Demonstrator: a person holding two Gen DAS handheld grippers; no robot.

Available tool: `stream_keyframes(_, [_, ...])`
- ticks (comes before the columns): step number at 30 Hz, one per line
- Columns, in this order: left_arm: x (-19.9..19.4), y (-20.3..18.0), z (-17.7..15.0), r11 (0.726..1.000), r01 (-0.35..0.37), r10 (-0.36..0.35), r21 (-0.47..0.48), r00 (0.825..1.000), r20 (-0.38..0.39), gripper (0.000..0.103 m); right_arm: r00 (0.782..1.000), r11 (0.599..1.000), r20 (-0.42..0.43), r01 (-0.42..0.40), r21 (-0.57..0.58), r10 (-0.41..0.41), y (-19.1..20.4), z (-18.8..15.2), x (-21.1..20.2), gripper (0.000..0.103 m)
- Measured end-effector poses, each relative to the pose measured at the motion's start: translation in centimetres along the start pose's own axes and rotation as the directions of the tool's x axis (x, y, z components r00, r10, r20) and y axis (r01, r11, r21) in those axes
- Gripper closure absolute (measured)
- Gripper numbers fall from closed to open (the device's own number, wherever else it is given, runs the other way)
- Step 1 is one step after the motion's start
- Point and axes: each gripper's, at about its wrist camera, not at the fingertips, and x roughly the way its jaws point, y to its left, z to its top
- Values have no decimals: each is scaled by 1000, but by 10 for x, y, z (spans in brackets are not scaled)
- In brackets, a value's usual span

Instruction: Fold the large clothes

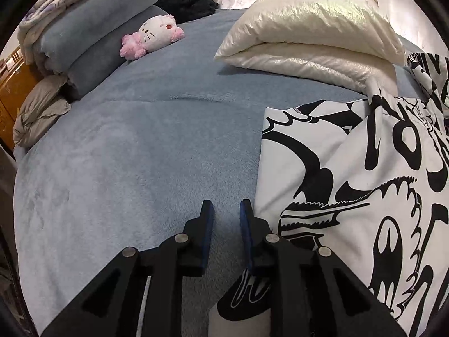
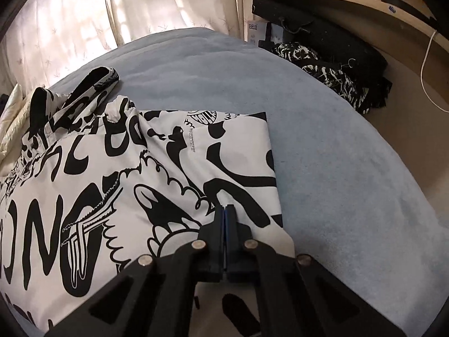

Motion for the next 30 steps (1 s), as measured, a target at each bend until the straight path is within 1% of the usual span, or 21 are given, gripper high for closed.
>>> stream_keyframes(5, [-15,2,8,999,35,-35,12,999,-13,84,1000,1000,-2,-9,2,9,0,0,0,103])
stream_keyframes(7, [-33,-1,14,997,69,-69,19,997,27,84,1000,1000,1,-7,-7,7,2,0,-1,101])
stream_keyframes(10, [-57,-14,27,993,107,-112,57,989,92,78,1000,1000,10,12,-24,-12,6,-1,-1,101])
stream_keyframes(11, [-67,-22,33,989,124,-133,76,985,114,72,1000,999,13,19,-28,-18,7,-2,-1,101])
stream_keyframes(12, [-76,-33,40,984,145,-158,99,978,134,62,1000,999,15,26,-34,-26,8,-2,-1,101])
stream_keyframes(13, [-83,-42,46,980,160,-176,115,973,146,57,999,998,15,38,-44,-37,11,-1,-1,101])
stream_keyframes(14, [-90,-54,52,975,177,-198,135,966,163,49,999,998,14,46,-48,-46,12,0,-2,100])
stream_keyframes(15, [-97,-67,59,968,193,-221,159,958,183,47,998,997,12,54,-46,-54,13,1,-3,100])
stream_keyframes(17, [-107,-95,71,954,215,-258,210,944,204,47,998,998,19,63,-5,-62,16,7,-11,100])
stream_keyframes(18, [-111,-112,79,945,227,-277,235,938,210,47,998,999,35,49,19,-50,17,11,-16,100])
stream_keyframes(20, [-116,-138,92,933,249,-310,260,924,224,47,997,998,80,-9,62,4,27,20,-28,100])
stream_keyframes(22, [-121,-167,109,921,278,-345,273,907,240,47,991,993,102,-96,70,89,45,34,-34,100])
stream_keyframes(23, [-123,-177,115,917,287,-355,276,903,243,47,986,989,104,-135,66,128,56,42,-33,100])
stream_keyframes(25, [-125,-201,129,913,300,-369,277,896,246,47,975,978,107,-200,52,194,80,57,-28,100])
stream_keyframes(28, [-124,-232,151,905,315,-385,287,893,232,47,961,966,113,-257,17,253,117,71,-14,100])
stream_keyframes(30, [-122,-250,166,899,328,-397,289,890,224,47,955,961,113,-277,2,275,137,73,-5,100])
